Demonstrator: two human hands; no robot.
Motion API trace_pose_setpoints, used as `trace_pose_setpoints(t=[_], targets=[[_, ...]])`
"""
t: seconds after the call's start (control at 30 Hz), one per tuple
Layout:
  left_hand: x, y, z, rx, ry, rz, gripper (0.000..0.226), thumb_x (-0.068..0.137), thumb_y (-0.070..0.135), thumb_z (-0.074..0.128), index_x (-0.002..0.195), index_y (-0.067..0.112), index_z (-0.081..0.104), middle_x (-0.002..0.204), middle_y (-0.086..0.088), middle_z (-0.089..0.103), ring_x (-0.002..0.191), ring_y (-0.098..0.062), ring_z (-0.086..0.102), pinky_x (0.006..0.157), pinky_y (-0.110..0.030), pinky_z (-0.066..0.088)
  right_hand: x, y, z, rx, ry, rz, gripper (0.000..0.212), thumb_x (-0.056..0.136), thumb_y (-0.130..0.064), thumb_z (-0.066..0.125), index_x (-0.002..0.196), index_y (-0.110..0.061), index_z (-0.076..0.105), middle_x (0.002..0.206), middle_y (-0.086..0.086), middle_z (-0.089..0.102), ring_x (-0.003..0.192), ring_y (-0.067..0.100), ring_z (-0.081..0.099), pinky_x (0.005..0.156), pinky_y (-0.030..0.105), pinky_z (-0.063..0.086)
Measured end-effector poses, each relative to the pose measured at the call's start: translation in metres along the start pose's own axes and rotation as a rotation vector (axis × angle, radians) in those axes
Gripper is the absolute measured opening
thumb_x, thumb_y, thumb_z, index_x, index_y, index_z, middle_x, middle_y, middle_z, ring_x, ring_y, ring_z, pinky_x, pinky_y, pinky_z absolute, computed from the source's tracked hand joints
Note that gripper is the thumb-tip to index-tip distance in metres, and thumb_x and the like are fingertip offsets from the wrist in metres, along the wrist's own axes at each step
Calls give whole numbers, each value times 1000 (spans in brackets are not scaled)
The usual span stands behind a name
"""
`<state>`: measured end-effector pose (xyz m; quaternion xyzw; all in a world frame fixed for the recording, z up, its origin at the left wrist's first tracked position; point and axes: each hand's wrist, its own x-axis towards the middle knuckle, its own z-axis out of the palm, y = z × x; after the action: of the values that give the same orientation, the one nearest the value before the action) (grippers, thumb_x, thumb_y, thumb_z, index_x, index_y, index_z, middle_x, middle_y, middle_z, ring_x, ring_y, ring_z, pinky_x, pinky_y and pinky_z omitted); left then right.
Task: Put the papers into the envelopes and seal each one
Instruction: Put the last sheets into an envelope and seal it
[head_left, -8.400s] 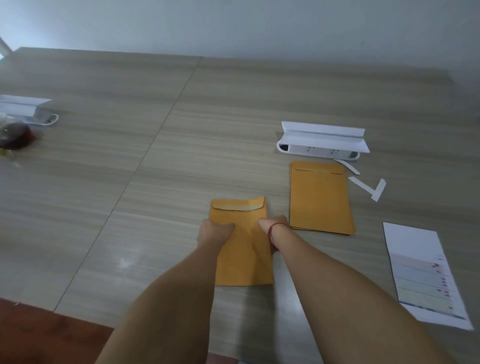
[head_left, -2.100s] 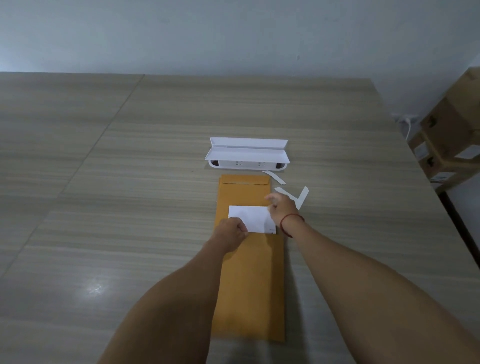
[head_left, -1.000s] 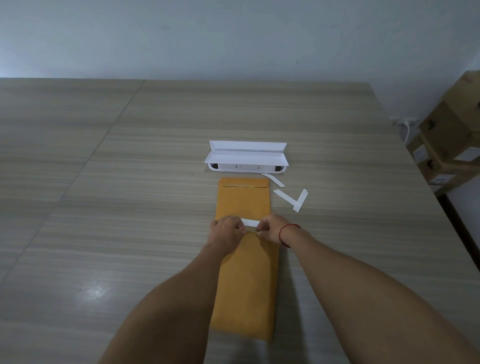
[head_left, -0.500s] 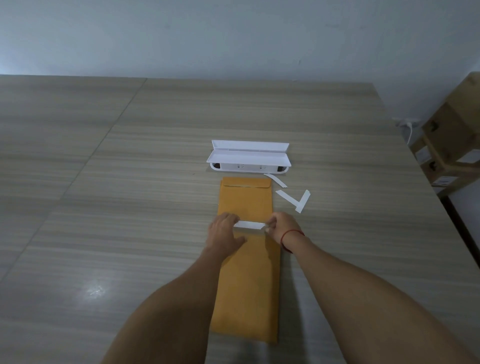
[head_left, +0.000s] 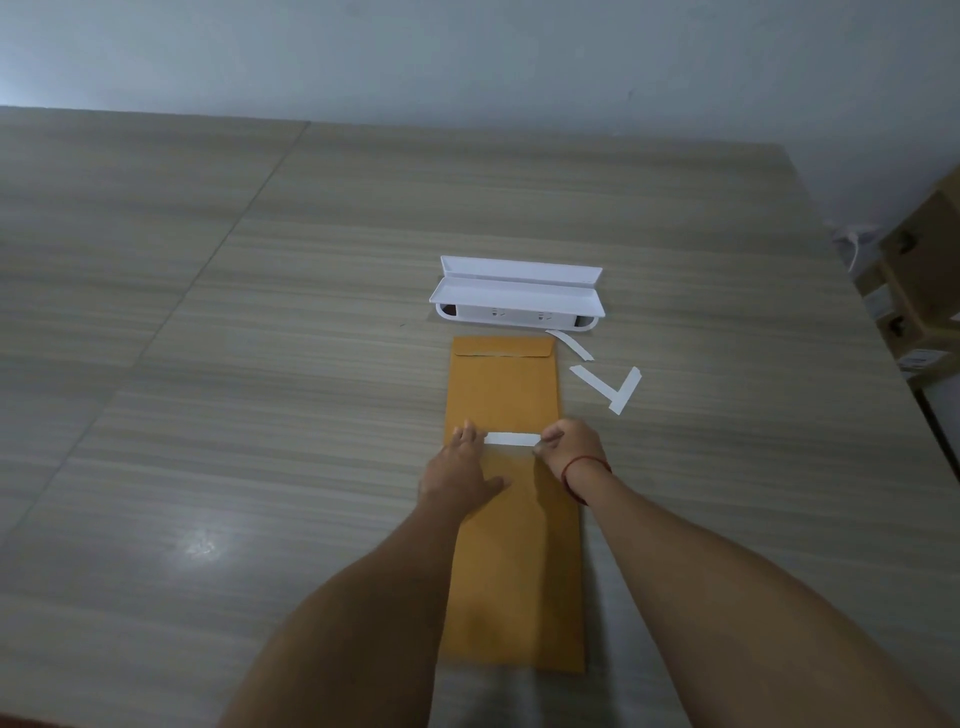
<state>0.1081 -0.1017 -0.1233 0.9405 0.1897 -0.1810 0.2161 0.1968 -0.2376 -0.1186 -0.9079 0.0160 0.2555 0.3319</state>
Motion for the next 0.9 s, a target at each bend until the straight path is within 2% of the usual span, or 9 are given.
trace_pose_setpoints(t=[0.33,0.6,0.8,0.9], targets=[[3,0,2,26,-18,3,88,88,51,57,154,16,9,163,1,-1,150,-17,5,119,-39,26,7,-8,3,67,-5,114,23,84,-25,72,104,-14,71,115,5,69,110,25,62,93,35,50],[7,-1,2,39,-39,-3,89,88,50,59,154,16,10,163,2,-1,150,-18,7,118,-39,28,14,-17,16,25,58,250,32,75,-29,77,102,-13,71,107,7,72,101,29,67,90,39,54],[9,-2,3,21,-33,-21,93,85,50,63,154,16,10,163,1,1,149,-19,12,116,-40,32,11,-21,18,-47,63,210,26,85,-28,67,107,-14,68,111,6,70,106,28,64,94,35,48],[9,-2,3,15,-29,-35,95,83,51,65,154,17,11,163,2,3,148,-19,17,115,-38,33,-3,-20,11,-98,29,65,16,88,-26,64,99,-17,71,103,0,70,102,24,64,87,32,48]])
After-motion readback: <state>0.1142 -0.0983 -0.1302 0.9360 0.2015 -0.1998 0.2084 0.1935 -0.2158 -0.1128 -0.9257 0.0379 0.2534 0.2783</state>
